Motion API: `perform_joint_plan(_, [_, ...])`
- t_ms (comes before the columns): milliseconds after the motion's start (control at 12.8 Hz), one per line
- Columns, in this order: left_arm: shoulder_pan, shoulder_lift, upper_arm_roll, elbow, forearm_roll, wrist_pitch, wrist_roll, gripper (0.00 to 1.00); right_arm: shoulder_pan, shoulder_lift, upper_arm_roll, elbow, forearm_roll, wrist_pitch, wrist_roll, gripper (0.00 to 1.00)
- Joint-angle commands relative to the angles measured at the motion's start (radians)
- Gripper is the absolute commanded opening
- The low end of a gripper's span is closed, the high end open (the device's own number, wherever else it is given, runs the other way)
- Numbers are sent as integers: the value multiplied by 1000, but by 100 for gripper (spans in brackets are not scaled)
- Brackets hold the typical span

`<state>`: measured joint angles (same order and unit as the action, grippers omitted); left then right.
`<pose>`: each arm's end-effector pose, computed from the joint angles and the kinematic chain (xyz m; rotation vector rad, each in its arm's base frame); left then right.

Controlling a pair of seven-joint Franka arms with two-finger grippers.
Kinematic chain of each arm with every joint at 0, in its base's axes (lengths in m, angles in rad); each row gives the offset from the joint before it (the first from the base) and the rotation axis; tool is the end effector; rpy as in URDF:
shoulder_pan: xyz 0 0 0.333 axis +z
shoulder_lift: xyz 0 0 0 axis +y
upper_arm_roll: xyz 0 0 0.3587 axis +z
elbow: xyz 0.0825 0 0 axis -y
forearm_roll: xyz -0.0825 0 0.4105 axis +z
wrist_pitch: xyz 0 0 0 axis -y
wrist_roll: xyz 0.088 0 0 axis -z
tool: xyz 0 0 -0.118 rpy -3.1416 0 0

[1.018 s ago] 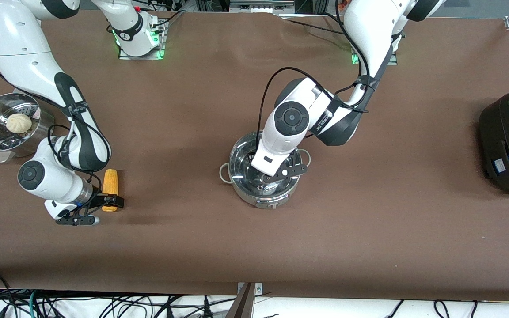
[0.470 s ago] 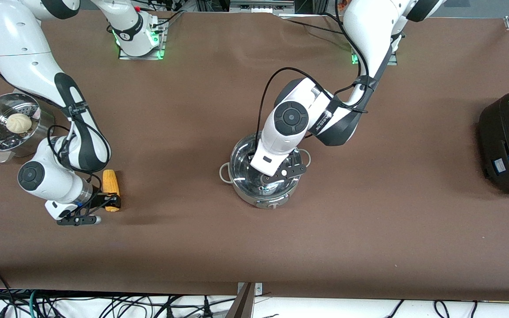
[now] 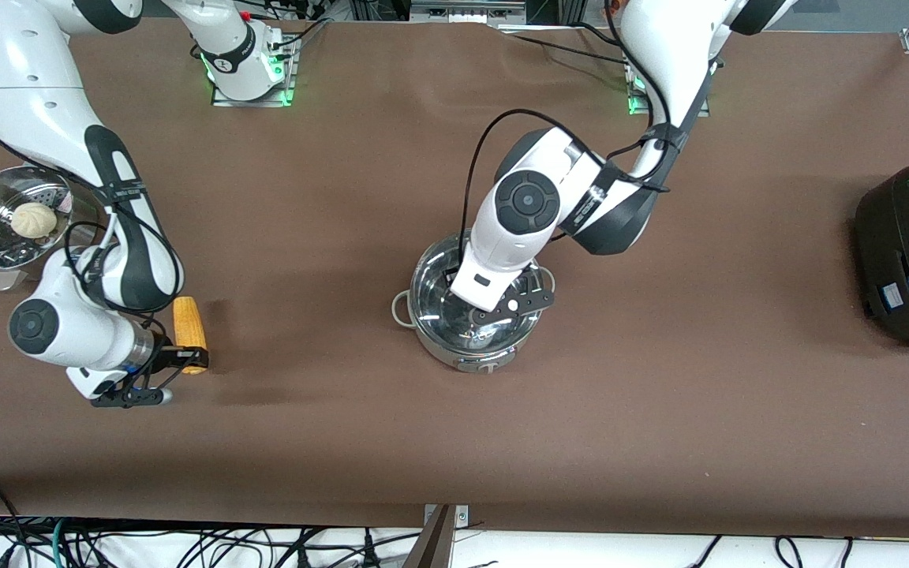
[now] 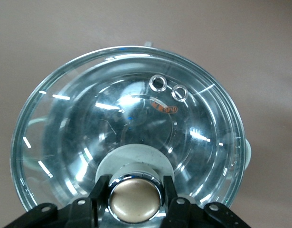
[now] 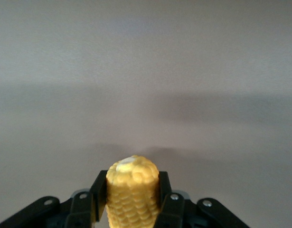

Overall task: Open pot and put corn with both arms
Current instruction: 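Lift the lid with the left gripper while the right gripper lifts the corn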

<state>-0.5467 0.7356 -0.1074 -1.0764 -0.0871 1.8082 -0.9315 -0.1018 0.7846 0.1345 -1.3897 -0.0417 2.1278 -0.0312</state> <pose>0.6527 -0.4756 0.4104 2.9866 0.4905 -0.1687 0.7795 0.0012 0.2453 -3.0794 -0.0764 0.0612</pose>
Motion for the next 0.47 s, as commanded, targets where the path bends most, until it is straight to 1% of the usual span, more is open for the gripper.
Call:
perform_joint_plan(0, [37,-62,-5,36,6,-113,-4,0,-3,-22,11,99,-6,-171,-13,9])
perform_joint_plan(78, [71,-80,-11,35,4,-142,2,0,-1,-24,13,135,-6,-236,-13,9])
perform_joint_plan(157, [102,-108,-8,33,6,-173,50,0,-1,-28,16,179,-6,-300,-13,9])
perform_joint_plan(313, [158,-145,3,3,20,-222,265,0,-1,-48,48,266,-6,-423,-9,9])
perform_joint_plan(392, [195,-171,9,-26,53,-246,369,0,1,-56,59,294,-4,-474,-7,9])
